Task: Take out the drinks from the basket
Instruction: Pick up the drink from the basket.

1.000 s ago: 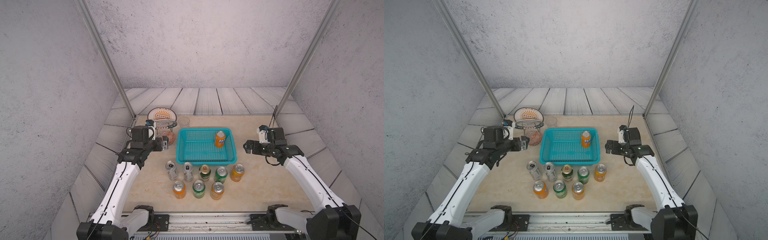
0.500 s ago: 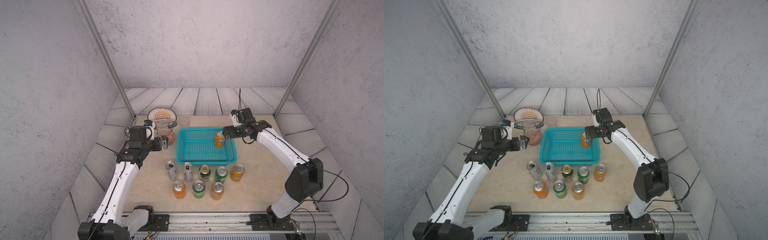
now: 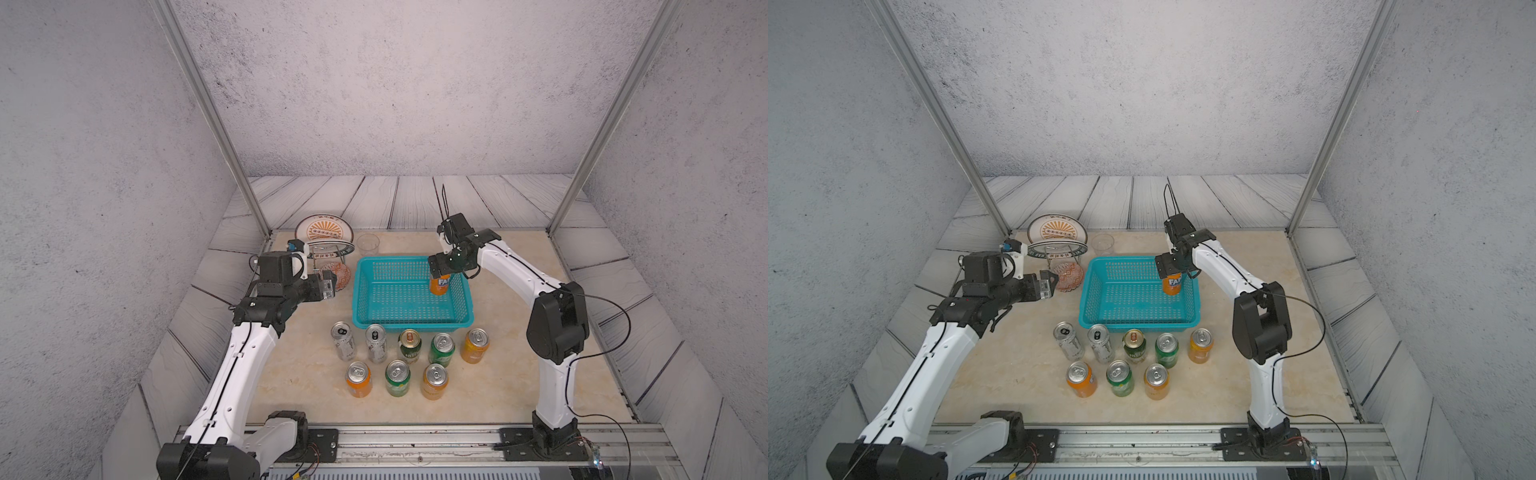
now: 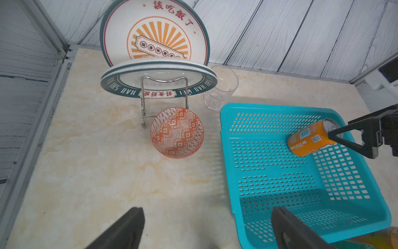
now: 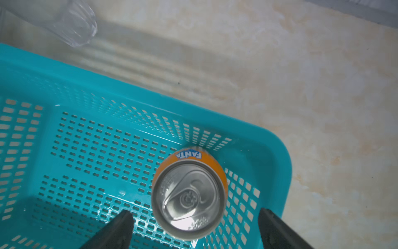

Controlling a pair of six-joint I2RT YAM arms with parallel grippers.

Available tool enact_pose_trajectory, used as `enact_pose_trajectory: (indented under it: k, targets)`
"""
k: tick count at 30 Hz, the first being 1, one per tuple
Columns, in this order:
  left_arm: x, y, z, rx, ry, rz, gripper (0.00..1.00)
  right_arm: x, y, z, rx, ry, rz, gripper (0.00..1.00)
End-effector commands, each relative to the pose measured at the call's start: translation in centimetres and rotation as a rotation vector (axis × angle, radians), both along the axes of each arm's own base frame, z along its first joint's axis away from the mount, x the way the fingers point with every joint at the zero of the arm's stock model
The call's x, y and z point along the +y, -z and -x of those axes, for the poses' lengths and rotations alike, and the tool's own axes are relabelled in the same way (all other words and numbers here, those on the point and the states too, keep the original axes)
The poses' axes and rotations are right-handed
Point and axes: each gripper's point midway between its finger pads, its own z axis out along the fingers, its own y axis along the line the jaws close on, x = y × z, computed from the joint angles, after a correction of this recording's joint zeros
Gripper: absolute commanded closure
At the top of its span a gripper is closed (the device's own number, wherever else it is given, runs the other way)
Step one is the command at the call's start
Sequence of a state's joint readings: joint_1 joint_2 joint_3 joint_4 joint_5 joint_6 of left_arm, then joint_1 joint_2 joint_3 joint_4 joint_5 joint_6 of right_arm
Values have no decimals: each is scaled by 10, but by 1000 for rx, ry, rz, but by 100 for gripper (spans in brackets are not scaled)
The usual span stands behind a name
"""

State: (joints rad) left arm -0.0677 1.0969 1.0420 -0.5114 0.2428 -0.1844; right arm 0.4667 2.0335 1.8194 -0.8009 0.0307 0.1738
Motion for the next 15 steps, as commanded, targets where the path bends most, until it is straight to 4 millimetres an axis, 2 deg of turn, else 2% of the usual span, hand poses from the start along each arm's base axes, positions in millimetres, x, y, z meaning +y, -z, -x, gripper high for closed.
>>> enact_pose_trajectory:
  k: [1, 8, 15]
  targets:
    - [2, 4, -3, 5, -6, 7, 1, 1, 19, 0, 39, -9, 35, 10]
    - [2, 11, -5, 23, -10, 3, 1, 5, 44, -2, 75, -24, 55, 19]
    - [3, 14, -2, 32, -18, 7, 1, 7, 50, -8, 64, -30, 65, 29]
